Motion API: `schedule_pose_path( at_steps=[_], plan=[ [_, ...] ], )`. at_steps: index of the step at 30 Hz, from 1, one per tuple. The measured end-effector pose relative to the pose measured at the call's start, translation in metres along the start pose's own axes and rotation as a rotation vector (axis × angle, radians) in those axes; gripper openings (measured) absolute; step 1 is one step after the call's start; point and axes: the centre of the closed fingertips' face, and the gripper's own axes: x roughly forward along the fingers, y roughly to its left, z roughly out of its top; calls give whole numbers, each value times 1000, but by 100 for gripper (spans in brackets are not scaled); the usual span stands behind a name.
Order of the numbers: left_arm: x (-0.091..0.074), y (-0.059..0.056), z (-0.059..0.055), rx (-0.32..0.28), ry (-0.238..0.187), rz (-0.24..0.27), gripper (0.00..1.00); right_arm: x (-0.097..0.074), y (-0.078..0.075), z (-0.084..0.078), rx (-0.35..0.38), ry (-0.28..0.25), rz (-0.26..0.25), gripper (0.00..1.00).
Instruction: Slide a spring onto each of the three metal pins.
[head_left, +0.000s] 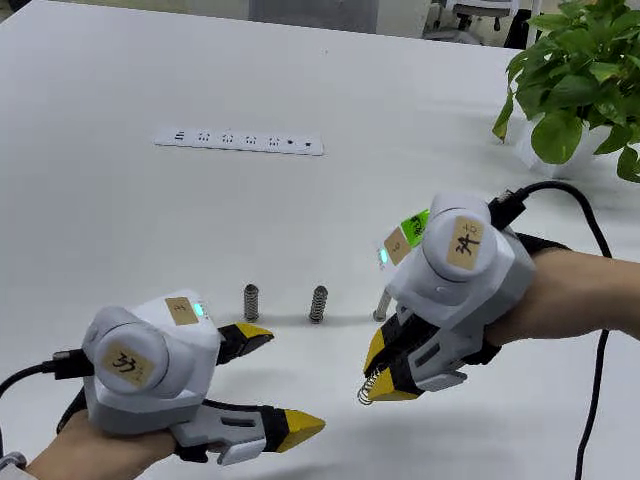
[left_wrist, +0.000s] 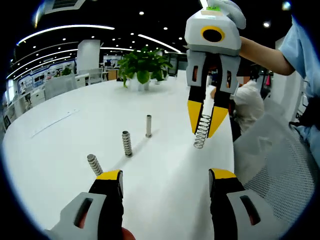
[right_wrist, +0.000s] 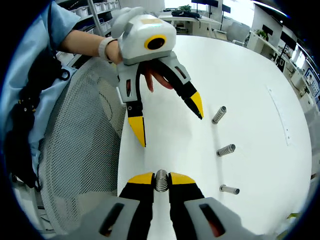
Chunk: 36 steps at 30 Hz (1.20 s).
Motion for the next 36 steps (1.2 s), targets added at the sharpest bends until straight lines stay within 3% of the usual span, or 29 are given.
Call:
schedule_pose_path(
  at_steps=[13, 16, 29, 36],
  plan=[
    [-16, 28, 4, -44, -62, 110, 100, -18, -34, -6, -7, 24, -55, 12],
    [-20, 31, 3, -56, -77, 120, 100, -21, -47, -8, -11, 34, -71, 12],
    [-29, 38, -8, -72, -68, 148, 100, -51, -96, -17, -16, 78, -177, 12],
    [-32, 41, -10, -83, -73, 158, 100, -51, -108, -24, -22, 112, -175, 12]
  ],
)
